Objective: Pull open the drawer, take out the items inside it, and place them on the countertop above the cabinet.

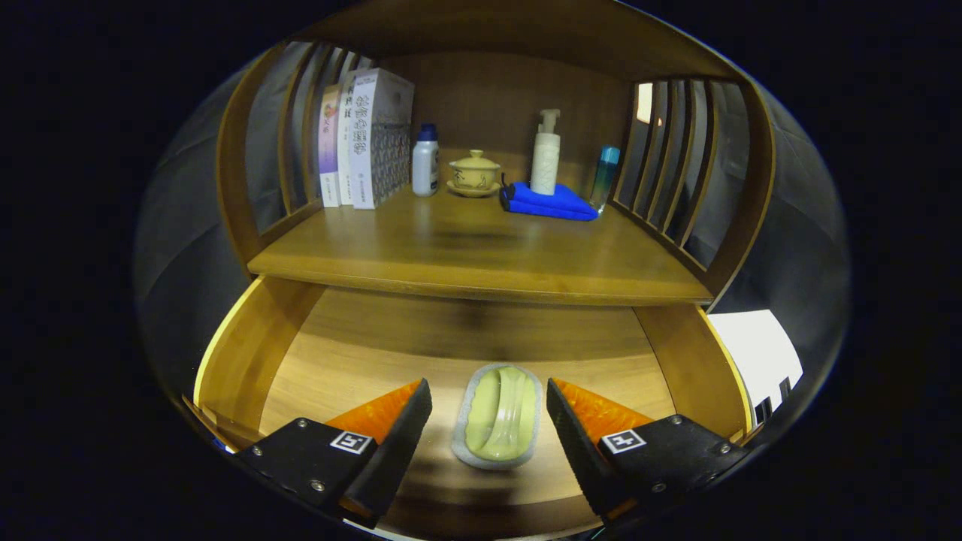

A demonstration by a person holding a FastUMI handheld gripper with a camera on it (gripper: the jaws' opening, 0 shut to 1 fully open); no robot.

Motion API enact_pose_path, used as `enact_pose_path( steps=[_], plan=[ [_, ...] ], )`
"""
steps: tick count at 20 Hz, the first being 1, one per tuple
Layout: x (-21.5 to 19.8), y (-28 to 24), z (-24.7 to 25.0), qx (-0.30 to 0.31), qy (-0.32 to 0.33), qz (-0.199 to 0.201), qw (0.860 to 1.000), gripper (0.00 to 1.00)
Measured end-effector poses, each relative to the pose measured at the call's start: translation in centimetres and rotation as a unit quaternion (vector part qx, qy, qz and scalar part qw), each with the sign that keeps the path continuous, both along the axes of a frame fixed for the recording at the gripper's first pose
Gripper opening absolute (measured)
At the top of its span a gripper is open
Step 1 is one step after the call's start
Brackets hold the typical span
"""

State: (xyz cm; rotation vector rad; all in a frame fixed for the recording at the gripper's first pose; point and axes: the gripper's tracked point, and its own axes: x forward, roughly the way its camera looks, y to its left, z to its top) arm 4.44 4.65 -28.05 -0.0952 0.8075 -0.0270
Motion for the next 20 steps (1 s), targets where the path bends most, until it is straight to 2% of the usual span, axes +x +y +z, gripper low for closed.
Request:
enact_pose_path(
  steps=[7,10,11,15,17,20],
  plan=[
    [-0.2,-2.2,-3.9,0.005,0.051,-0.048,0.998,0.84],
    [-0.1,-1.5,-4.4,0.024,0.053,-0.047,0.997,0.61],
    [-0.2,-1.5,-4.4,0.022,0.054,-0.045,0.997,0.57],
    [-0.3,-1.2,-4.4,0.008,0.048,-0.026,0.998,0.22],
    [-0.6,-0.9,-4.3,0.003,0.035,-0.02,0.999,0.2],
    [-1.1,0.3,-3.0,0.008,0.004,0.011,1.0,0.14]
  ],
)
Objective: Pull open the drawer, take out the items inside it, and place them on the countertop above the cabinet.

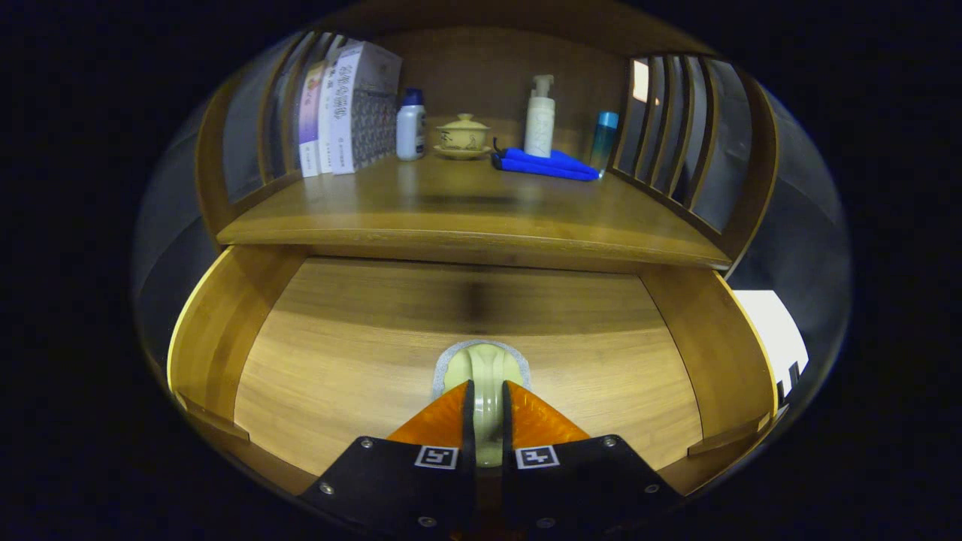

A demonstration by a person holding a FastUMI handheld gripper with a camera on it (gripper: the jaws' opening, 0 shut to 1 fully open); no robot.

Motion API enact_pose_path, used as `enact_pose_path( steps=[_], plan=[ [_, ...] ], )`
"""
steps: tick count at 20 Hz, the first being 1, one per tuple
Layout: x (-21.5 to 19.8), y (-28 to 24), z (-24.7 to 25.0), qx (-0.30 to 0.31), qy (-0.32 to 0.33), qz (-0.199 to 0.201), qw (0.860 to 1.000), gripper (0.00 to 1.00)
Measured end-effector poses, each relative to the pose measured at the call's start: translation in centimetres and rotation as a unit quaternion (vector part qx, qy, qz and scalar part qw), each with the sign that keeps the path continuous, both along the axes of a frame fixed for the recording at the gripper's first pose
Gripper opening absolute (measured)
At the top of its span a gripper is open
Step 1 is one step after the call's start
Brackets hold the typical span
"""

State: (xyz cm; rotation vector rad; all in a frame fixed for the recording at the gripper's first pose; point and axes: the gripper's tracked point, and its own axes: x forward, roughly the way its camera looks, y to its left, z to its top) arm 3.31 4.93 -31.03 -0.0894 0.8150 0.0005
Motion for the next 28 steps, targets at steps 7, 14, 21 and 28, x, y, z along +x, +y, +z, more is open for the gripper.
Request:
enact_pose_path(
  steps=[7,14,21,28],
  plan=[
    [-0.5,-0.6,6.5,-0.028,-0.068,0.012,0.997,0.12],
    [3.1,-0.3,12.4,-0.027,-0.143,0.022,0.989,0.12],
    [9.7,0.3,14.6,-0.039,-0.185,0.044,0.981,0.12],
    [15.6,0.1,13.8,-0.01,-0.194,0.037,0.98,0.12]
  ],
)
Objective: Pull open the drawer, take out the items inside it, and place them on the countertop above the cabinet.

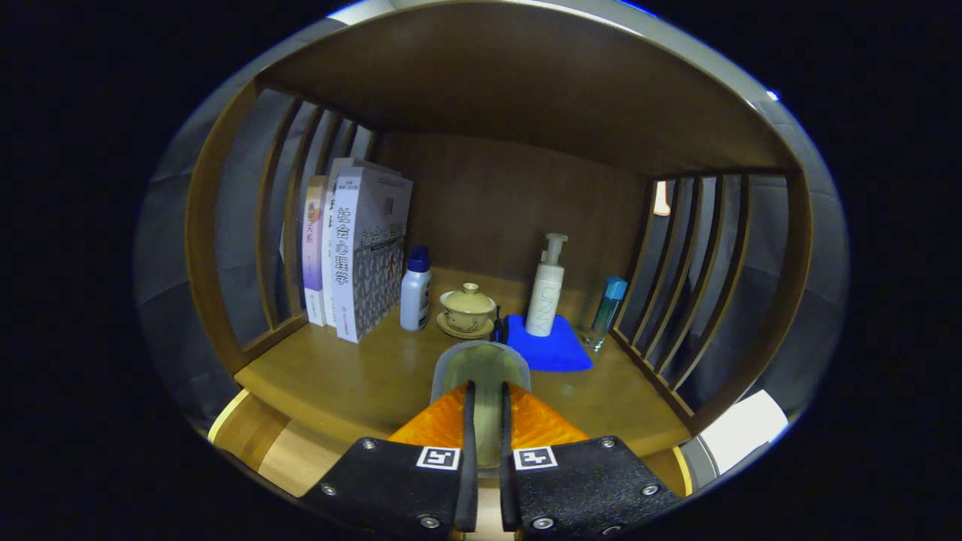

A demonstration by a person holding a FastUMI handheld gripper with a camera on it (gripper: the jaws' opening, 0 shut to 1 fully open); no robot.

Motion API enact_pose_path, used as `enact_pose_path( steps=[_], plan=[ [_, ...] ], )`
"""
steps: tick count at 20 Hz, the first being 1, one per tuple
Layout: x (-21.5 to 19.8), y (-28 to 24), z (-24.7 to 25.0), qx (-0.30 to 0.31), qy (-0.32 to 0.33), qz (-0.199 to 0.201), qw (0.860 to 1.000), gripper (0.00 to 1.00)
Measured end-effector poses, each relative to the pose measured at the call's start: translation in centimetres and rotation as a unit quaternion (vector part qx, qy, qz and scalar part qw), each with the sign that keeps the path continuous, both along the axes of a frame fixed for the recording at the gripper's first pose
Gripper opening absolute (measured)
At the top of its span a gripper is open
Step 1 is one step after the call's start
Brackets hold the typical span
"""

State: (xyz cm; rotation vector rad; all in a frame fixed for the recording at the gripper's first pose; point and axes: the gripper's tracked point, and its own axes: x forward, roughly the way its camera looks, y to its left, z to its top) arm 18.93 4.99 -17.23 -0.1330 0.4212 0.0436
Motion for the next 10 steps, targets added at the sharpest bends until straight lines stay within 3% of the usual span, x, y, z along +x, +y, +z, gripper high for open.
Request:
enact_pose_path(
  steps=[10],
  plan=[
    [4.9,-0.3,-3.0,0.043,0.015,0.001,0.999,0.16]
  ],
)
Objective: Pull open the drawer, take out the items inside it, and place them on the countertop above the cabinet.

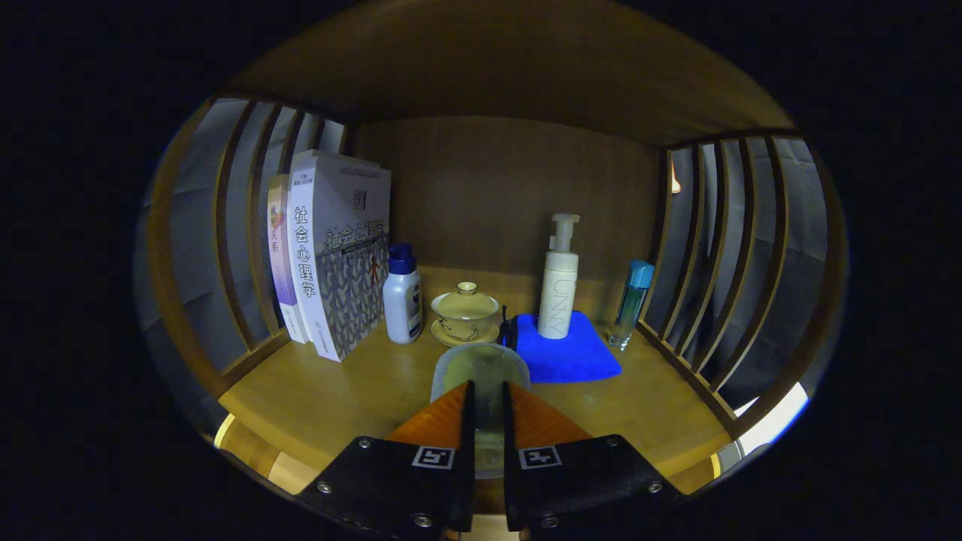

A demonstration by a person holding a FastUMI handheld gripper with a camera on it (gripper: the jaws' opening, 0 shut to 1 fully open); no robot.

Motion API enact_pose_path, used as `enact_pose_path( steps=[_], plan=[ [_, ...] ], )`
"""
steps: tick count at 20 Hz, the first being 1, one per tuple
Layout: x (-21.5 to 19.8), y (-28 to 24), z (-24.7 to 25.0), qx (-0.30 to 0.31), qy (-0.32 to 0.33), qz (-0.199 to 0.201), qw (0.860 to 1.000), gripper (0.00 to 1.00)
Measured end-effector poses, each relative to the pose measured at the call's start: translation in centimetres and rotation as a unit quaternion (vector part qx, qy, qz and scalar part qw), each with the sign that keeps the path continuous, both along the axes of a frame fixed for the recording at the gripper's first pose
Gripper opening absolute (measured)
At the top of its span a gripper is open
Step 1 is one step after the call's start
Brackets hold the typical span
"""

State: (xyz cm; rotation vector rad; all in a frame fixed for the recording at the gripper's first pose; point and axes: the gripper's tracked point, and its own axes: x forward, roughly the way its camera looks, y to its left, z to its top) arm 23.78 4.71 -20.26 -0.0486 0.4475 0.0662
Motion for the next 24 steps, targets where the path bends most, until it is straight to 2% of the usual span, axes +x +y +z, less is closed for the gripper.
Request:
enact_pose_path(
  steps=[4,7,8,12,15,18,24],
  plan=[
    [0.9,-0.1,-0.2,0.011,-0.011,-0.004,1.0,0.17],
    [0.5,0.1,-1.1,0.004,-0.004,0.009,1.0,0.23],
    [0.3,0.1,-1.2,-0.001,-0.005,0.012,1.0,0.28],
    [-1.3,0.8,1.7,0.022,-0.057,0.025,0.998,0.95],
    [-4.2,0.7,6.1,0.048,-0.119,0.017,0.992,0.96],
    [-8.9,0.3,9.4,0.041,-0.159,0.011,0.986,0.96],
    [-19.4,2.9,10.9,-0.01,-0.193,0.049,0.98,0.96]
  ],
)
